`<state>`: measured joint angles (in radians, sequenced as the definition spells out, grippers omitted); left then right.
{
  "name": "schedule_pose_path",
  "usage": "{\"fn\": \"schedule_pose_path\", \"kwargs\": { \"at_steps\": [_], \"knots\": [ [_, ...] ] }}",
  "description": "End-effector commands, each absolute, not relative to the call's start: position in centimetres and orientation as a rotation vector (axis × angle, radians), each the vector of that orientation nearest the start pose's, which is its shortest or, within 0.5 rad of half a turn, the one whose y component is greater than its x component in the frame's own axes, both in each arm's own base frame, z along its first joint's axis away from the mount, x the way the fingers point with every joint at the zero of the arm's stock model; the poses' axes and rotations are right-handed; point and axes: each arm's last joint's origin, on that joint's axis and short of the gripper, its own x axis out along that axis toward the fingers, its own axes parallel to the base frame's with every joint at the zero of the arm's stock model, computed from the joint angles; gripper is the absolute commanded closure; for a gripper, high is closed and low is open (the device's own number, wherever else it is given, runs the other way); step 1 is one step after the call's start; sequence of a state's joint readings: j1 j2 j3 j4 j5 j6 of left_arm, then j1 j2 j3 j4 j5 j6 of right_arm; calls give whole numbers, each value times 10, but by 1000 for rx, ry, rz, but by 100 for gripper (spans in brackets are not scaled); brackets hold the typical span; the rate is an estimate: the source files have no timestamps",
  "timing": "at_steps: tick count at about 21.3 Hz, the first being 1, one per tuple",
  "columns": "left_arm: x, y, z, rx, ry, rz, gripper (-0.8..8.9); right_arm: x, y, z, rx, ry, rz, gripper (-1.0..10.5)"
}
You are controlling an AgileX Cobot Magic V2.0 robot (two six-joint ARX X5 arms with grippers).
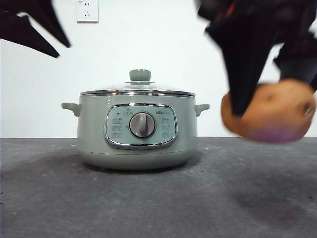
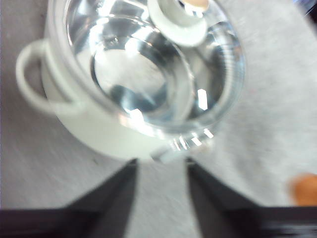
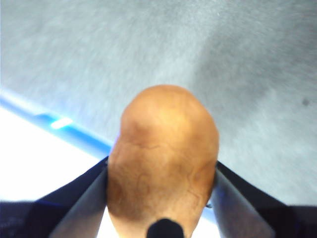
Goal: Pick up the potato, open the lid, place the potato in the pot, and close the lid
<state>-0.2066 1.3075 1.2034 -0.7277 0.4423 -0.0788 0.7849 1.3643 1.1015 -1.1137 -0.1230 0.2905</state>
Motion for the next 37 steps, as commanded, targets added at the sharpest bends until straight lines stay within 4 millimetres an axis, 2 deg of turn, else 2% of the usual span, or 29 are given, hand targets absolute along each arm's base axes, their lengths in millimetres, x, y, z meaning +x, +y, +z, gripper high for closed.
{"fn": "schedule_pose_path", "kwargs": {
  "at_steps": [1,2,5,10,13,18,22,37],
  "knots": [
    [281,-83,336,-33,856,-580,266,157,162,274,-235,1386,580,949],
    [290,-90,341,5,865,-580,237,154,159,278,-226,1368,586,949],
    [318,-117,360,99,874,-582,237,148,153,287,-208,1329,600,949],
    [347,-156,380,169,820,-596,237,147,152,288,-209,1330,599,949],
    [356,-173,378,207,824,-597,237,147,152,288,-208,1328,600,949],
    [370,-194,351,239,865,-600,238,148,154,289,-200,1308,608,949],
    [376,-198,342,241,881,-602,248,150,155,290,-192,1287,616,949],
    [381,-200,331,253,907,-602,254,150,155,290,-191,1284,617,949]
  ]
}}
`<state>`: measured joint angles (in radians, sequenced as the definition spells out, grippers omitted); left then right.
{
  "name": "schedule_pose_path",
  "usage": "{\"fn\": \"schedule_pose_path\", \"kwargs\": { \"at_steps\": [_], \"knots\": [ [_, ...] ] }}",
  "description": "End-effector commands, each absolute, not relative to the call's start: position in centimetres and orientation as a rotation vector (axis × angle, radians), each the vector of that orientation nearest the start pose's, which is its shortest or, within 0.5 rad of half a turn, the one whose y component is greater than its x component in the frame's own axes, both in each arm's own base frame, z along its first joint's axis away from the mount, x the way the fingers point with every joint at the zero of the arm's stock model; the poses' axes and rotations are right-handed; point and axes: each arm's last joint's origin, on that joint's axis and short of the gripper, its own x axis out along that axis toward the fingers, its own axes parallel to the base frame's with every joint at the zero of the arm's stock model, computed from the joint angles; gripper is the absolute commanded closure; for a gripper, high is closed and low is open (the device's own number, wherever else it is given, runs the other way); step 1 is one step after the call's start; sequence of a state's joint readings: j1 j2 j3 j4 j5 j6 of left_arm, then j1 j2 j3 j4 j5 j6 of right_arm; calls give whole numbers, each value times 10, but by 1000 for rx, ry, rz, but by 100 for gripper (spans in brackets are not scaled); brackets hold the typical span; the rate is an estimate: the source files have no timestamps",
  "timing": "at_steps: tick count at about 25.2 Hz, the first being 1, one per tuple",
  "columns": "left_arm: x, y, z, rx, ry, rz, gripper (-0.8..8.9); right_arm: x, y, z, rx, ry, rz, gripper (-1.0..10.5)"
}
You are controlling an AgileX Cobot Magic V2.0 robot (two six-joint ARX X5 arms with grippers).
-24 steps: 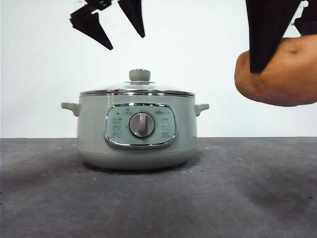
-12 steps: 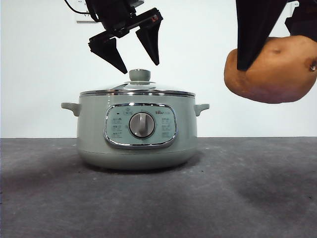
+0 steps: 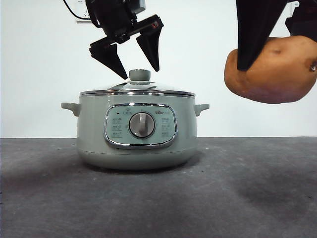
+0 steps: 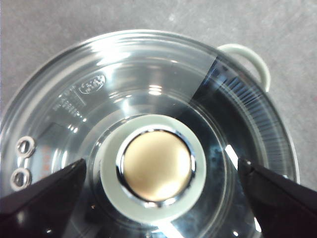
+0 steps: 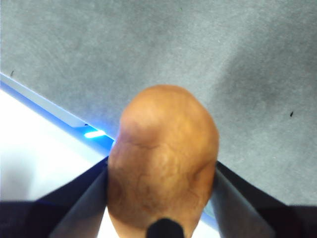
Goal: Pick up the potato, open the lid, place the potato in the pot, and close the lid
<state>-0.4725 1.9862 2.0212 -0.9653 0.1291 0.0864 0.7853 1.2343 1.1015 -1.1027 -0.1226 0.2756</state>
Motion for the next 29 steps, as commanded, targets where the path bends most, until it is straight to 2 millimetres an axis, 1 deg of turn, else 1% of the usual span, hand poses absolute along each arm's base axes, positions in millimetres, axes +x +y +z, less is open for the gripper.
{"fn": "schedule_pose_path", "kwargs": {
  "at_steps": [1,3,5,7,12,16,17,18,21,23,26,29],
  "knots": [
    [381,-200,331,253,907,-602,264,150,155,290,-191,1284,617,949],
    [381,-200,331,255,907,-599,374,150,155,290,-191,1284,617,948],
    [382,-200,331,258,901,-600,386,150,155,290,-191,1284,617,949],
    [383,-201,327,261,916,-598,473,150,155,290,-191,1284,617,948],
    [385,-202,325,268,907,-599,485,150,155,290,-191,1284,617,949],
    [386,-202,325,277,904,-595,655,150,155,290,-191,1284,617,948],
    [386,-202,325,288,901,-600,765,150,155,290,-191,1284,617,948],
    [386,-202,325,292,899,-604,833,150,155,290,-191,1284,617,949],
    [386,-202,325,293,892,-605,823,150,155,290,-191,1284,617,948],
    [385,-201,331,288,870,-605,823,150,155,290,-190,1282,618,948],
    [382,-196,346,276,833,-598,823,150,155,290,-189,1280,616,949],
    [377,-194,365,264,792,-597,823,151,156,295,-178,1266,614,949]
  ]
}}
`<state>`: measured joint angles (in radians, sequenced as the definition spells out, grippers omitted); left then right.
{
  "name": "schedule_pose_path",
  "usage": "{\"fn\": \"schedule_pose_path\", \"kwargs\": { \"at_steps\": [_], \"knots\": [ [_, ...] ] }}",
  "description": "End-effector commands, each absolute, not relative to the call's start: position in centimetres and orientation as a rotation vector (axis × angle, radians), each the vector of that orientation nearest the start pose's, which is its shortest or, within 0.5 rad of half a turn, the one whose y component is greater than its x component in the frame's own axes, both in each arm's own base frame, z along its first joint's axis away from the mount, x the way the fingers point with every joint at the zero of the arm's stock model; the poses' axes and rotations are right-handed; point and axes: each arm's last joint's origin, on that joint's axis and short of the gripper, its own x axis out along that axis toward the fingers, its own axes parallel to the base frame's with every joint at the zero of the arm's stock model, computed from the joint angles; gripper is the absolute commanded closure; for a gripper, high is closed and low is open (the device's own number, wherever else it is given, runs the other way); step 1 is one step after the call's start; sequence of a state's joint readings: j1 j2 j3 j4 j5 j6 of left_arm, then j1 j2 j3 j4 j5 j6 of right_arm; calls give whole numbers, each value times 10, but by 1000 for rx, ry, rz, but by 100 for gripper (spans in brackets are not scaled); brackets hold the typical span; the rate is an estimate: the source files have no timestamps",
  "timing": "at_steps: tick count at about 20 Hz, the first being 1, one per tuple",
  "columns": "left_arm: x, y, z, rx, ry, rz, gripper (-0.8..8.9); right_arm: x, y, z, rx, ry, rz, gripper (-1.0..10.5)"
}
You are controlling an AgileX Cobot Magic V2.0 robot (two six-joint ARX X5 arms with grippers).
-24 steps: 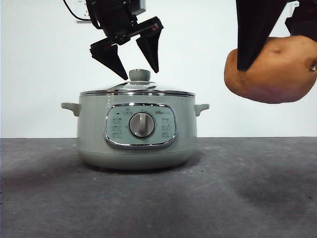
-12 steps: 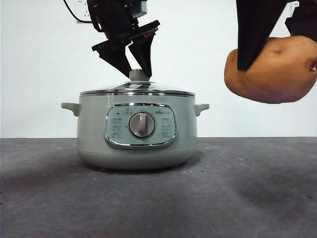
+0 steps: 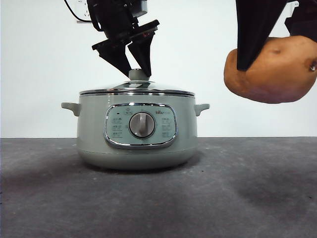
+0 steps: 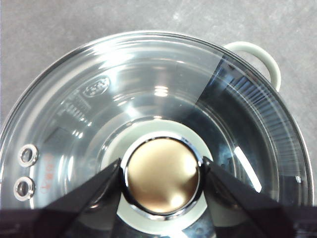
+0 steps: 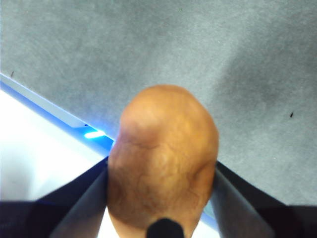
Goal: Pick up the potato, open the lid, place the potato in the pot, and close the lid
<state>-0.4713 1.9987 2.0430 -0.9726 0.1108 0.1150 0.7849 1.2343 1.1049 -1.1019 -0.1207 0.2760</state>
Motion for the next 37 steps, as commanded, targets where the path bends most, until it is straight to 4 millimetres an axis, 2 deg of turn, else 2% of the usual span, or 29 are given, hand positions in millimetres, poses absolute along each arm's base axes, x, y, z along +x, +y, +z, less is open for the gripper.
{"fn": "schedule_pose_path", "kwargs": {
  "at_steps": [1,6,9,13,16,18,22,26,30,37],
  "knots": [
    [375,-193,373,261,775,-597,823,152,156,297,-167,1260,612,949],
    [369,-187,408,247,686,-588,823,157,161,320,-118,1200,615,948],
    [372,-175,418,237,659,-556,823,169,173,338,-102,1161,625,949],
    [380,-144,425,218,665,-484,822,200,204,354,-96,1137,635,949],
    [388,-114,425,191,680,-412,822,236,227,355,-108,1137,625,949],
    [393,-96,425,174,688,-366,822,262,241,351,-105,1151,601,948],
    [399,-64,425,146,688,-288,822,316,255,339,-76,1146,553,949],
    [403,-33,425,94,693,-210,822,358,270,321,-57,1133,551,949],
    [404,-17,425,80,694,-171,822,383,289,291,-80,1141,562,949],
    [404,-11,425,72,695,-160,822,401,304,251,-91,1144,562,947]
  ]
}}
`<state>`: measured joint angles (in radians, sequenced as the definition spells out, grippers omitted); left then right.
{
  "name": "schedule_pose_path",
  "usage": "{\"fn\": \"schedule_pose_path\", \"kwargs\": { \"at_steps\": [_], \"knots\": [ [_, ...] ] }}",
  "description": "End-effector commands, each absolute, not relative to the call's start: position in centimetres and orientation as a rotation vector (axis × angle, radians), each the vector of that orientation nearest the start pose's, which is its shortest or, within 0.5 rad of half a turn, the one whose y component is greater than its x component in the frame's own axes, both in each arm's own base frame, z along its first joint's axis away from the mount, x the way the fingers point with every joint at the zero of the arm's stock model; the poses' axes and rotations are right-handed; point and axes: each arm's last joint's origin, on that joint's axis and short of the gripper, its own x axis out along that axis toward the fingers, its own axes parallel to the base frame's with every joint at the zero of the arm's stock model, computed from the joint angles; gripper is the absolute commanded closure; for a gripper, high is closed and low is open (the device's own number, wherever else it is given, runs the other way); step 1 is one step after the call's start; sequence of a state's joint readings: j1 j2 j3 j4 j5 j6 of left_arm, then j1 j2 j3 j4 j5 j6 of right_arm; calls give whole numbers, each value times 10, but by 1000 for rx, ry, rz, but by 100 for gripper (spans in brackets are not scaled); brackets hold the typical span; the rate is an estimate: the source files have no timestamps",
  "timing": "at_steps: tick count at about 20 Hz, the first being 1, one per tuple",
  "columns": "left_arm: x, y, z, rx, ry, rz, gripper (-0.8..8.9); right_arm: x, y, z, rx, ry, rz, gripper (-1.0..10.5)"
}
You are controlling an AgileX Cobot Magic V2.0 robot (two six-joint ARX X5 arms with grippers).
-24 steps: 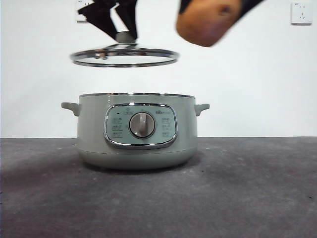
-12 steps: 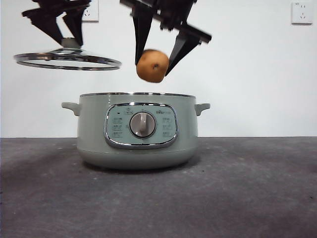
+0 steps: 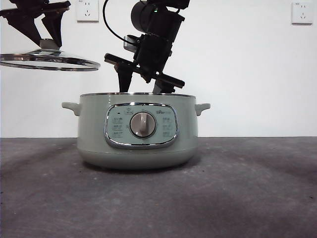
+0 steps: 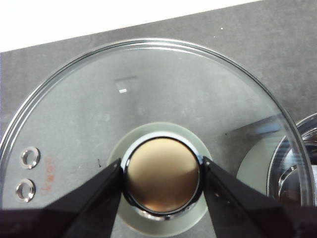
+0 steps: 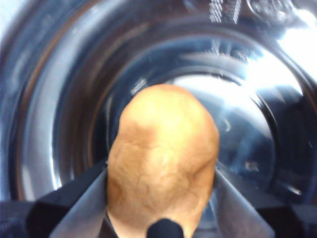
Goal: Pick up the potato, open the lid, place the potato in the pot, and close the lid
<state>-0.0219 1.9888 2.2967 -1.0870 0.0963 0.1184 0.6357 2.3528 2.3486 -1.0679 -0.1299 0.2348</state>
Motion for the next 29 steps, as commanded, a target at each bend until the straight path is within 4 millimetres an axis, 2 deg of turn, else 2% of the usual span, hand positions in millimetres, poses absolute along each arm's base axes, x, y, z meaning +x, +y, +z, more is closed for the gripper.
{"fn": "schedule_pose_path", "kwargs": {
  "at_steps": [1,3,5,6,7,8,10,12,14,16,17,19,20,24,29],
  "knots": [
    [404,-11,425,71,695,-163,822,402,305,247,-94,1152,560,946],
    [404,-11,425,72,699,-163,822,403,307,237,-105,1182,554,945],
    [404,-11,424,71,706,-163,822,401,308,237,-115,1182,558,912],
    [404,-11,424,71,707,-164,822,400,308,237,-121,1189,555,703],
    [404,-11,424,70,710,-164,822,400,307,236,-134,1191,536,410],
    [403,-11,424,69,714,-168,822,398,310,236,-154,1184,521,250],
    [403,-16,424,56,714,-219,822,397,312,238,-155,1173,520,254],
    [403,-18,424,55,714,-227,822,395,311,247,-157,1178,521,255],
    [403,-19,424,56,715,-229,822,391,308,273,-148,1149,530,256],
    [402,-20,423,38,732,-225,822,379,302,311,-185,1113,550,272],
    [400,-23,421,36,747,-232,822,371,301,328,-215,1070,548,397],
    [400,-32,421,46,750,-253,822,356,297,360,-203,982,574,771],
    [399,-36,421,49,751,-263,822,347,298,369,-208,963,582,957],
    [396,-58,420,69,768,-315,822,303,289,406,-268,910,597,957],
    [390,-83,419,95,779,-378,822,246,259,411,-366,984,588,957]
  ]
}}
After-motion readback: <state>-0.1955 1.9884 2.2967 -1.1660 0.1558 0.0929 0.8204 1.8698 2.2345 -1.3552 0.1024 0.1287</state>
